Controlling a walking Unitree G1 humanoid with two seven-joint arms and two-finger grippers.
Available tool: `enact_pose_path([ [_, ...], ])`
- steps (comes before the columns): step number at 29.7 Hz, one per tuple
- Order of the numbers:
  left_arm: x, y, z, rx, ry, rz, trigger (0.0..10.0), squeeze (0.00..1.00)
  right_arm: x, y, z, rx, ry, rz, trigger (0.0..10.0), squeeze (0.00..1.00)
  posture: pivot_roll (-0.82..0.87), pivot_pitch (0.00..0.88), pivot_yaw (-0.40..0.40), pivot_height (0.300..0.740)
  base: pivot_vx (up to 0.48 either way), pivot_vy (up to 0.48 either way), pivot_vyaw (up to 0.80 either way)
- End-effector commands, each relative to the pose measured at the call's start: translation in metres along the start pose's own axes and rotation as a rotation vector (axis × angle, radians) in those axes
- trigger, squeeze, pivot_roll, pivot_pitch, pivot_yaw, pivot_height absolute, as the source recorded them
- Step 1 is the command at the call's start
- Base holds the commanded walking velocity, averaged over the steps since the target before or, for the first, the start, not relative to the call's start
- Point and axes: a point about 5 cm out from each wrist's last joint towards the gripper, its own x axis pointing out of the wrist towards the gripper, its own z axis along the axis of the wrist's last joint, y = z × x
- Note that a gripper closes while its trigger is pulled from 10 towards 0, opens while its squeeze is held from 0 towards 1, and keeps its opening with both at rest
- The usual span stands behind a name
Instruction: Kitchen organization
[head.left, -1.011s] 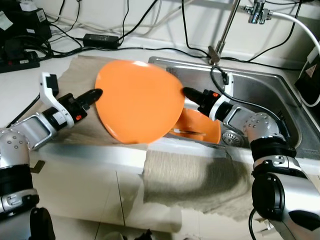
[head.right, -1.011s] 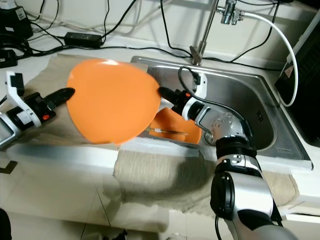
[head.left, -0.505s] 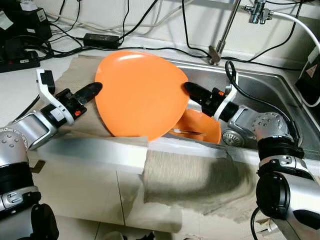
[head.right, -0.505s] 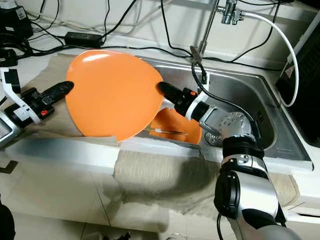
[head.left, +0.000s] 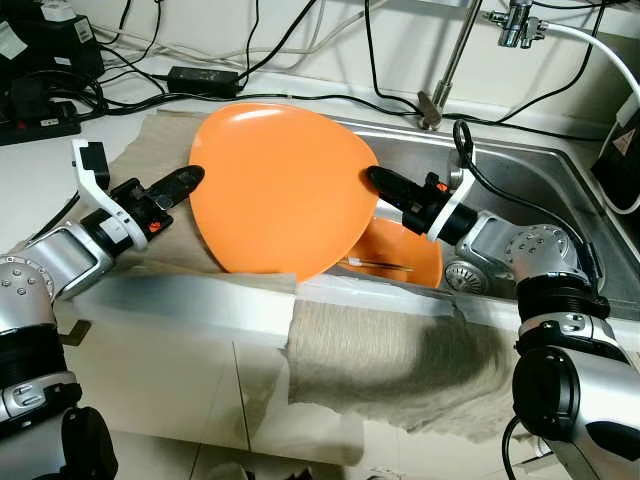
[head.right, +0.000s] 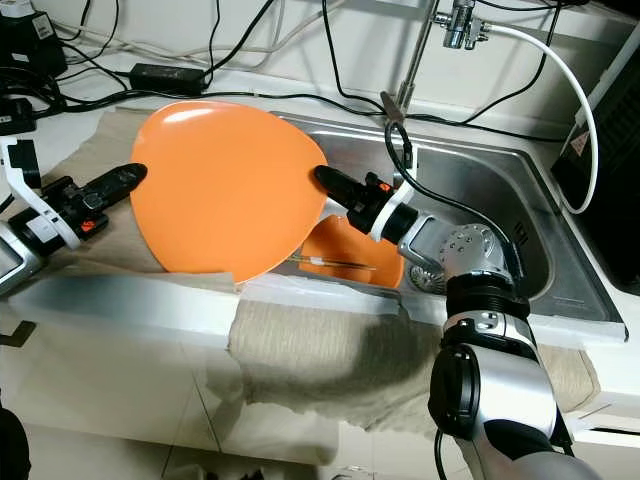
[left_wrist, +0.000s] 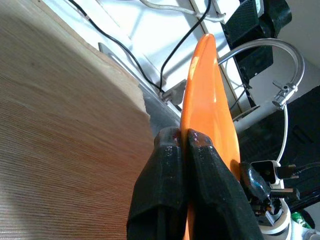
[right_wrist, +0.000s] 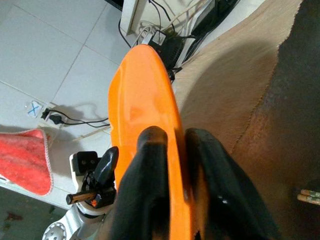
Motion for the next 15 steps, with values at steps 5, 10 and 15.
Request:
enact_pose_path([
  [5, 0.005, -0.009, 0.008, 0.008, -0.020, -0.051, 0.0, 0.00, -0.003, 0.005, -0.001, 0.005, -0.007, 0.067, 0.0, 0.00, -0.03, 0.000, -0.067, 0.740, 0.000, 0.000, 0.00],
  [10, 0.006, -0.011, 0.007, 0.012, -0.012, -0.054, 0.0, 0.00, -0.003, 0.004, -0.005, 0.002, 0.012, 0.069, 0.0, 0.00, -0.03, 0.000, -0.064, 0.740, 0.000, 0.000, 0.00],
  [15, 0.007, -0.012, 0.006, 0.021, -0.001, -0.056, 0.0, 0.00, -0.003, 0.003, -0.009, -0.016, 0.033, 0.063, 0.0, 0.00, -0.04, 0.000, -0.061, 0.740, 0.000, 0.000, 0.00],
])
